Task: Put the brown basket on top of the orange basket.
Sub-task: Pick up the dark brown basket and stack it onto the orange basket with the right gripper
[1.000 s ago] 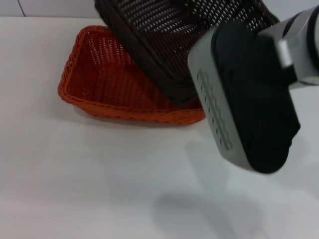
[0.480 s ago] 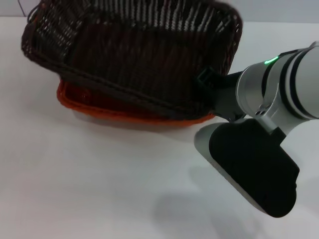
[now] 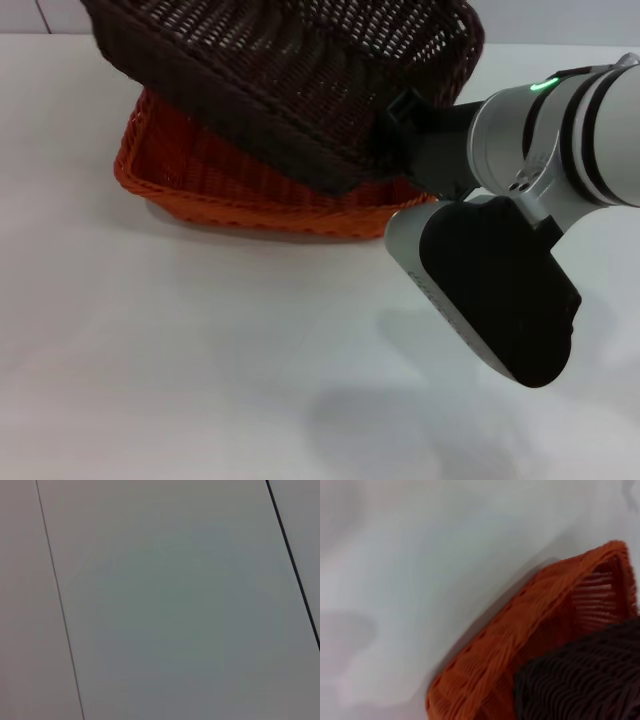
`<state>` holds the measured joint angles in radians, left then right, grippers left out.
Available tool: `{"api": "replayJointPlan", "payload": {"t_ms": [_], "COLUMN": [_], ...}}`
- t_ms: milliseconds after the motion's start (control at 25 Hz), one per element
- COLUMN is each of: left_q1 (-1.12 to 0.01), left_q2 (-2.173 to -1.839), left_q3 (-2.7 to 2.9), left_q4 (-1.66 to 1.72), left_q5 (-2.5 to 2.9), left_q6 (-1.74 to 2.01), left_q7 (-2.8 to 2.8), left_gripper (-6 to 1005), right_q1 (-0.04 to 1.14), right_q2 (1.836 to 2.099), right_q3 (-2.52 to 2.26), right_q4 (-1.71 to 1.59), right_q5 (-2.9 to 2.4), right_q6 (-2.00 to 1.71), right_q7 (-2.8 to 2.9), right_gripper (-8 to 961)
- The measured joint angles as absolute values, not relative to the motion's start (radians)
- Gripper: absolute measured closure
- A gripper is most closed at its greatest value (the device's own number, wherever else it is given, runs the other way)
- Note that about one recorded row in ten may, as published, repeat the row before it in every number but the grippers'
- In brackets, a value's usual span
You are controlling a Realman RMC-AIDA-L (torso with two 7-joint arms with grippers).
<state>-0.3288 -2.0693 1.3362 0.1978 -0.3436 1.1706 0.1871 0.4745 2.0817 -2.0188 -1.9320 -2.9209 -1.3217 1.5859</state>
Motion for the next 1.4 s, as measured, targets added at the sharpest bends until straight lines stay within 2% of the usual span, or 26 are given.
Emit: {"api": "replayJointPlan", "payload": {"t_ms": [960,1120,1240,1400], "left_q1": [-0.344,-0.347,-0.349,-0.358], "left_q2": [-2.073,-2.074,-2.074,-2.071], "left_q3": [1.336,1.336,1.336,1.336], "left_q4": [0.203,0.205,0.207,0.208], "left_q5": [-0.344,-0.344,-0.344,-0.344], "left_q6": [1.142,1.134,1.132,1.112], "left_q7": [0.187,0.185,0.185,0.184], "left_gripper": [224,224,224,224], "right_q1": [0.527,0.519,0.512,0.495], "right_q2": [2.068,2.032,2.022,2.017], "right_q3": [-1.953,-2.003,-2.016,-2.017], "right_q4": [-1.823,-1.778,-1.776,-1.803], "right_q5": [-2.922,-2.921,-2.921,-2.922], "right_q6": [-1.333,-1.269,-1.244,-1.237], "right_q7": [1.479,1.595,1.633,1.645], "right_gripper": [798,797,797,666]}}
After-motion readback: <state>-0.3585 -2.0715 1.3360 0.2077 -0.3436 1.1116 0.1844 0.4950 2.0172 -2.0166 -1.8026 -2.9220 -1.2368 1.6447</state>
